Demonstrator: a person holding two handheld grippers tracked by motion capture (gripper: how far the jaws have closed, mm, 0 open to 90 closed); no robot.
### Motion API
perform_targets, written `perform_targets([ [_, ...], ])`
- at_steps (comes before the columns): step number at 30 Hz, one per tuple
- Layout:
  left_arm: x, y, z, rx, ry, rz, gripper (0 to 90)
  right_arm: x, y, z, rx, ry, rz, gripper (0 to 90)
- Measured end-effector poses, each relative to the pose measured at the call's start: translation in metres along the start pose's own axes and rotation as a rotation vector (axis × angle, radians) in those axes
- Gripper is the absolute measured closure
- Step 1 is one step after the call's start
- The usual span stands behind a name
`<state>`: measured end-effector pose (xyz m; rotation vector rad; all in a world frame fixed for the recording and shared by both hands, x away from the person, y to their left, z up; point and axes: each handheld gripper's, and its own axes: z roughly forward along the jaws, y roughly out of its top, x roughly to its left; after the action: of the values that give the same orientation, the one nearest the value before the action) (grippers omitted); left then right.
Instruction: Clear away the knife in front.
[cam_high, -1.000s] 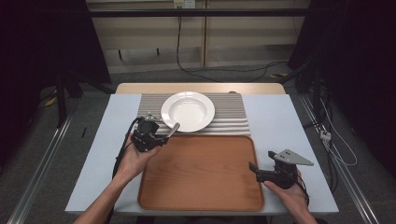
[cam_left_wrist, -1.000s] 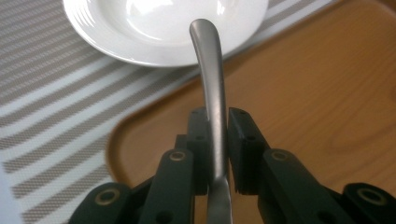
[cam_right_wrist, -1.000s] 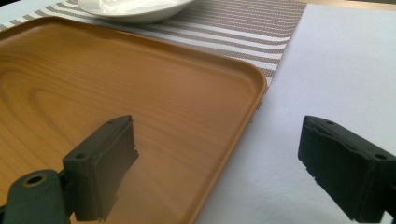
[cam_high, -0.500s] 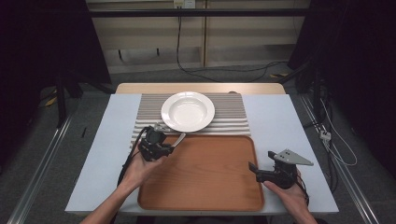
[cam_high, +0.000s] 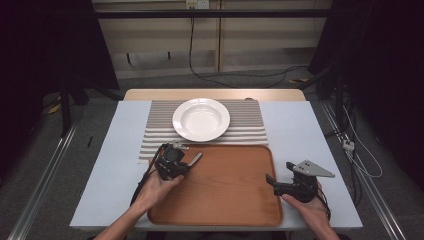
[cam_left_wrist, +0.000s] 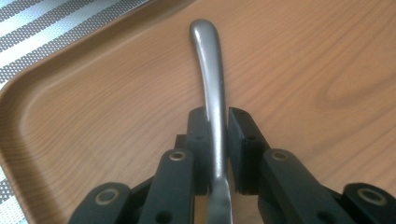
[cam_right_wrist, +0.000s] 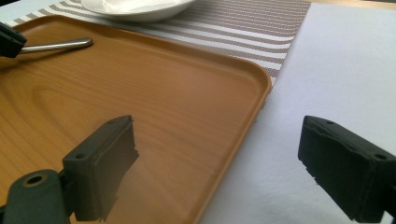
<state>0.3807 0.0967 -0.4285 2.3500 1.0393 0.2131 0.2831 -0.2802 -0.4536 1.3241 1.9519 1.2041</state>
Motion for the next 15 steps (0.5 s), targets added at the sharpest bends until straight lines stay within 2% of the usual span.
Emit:
perform_targets([
  [8,-0.0004,-0.0024,0.0065,0.017,-0.002,-0.008,79.9,0.0001,-0.0001,-0.0006,0.0,0.003,-0.002,10.8],
  [10,-0.0007,-0.0024,0.006,0.012,0.011,-0.005,79.9,0.0004,0.0,-0.0006,0.0,0.003,-0.004,10.9],
  [15,-0.0021,-0.0045,0.0067,0.002,0.001,-0.035,79.8,0.0011,0.0002,-0.0015,0.0,0.003,-0.005,10.8],
])
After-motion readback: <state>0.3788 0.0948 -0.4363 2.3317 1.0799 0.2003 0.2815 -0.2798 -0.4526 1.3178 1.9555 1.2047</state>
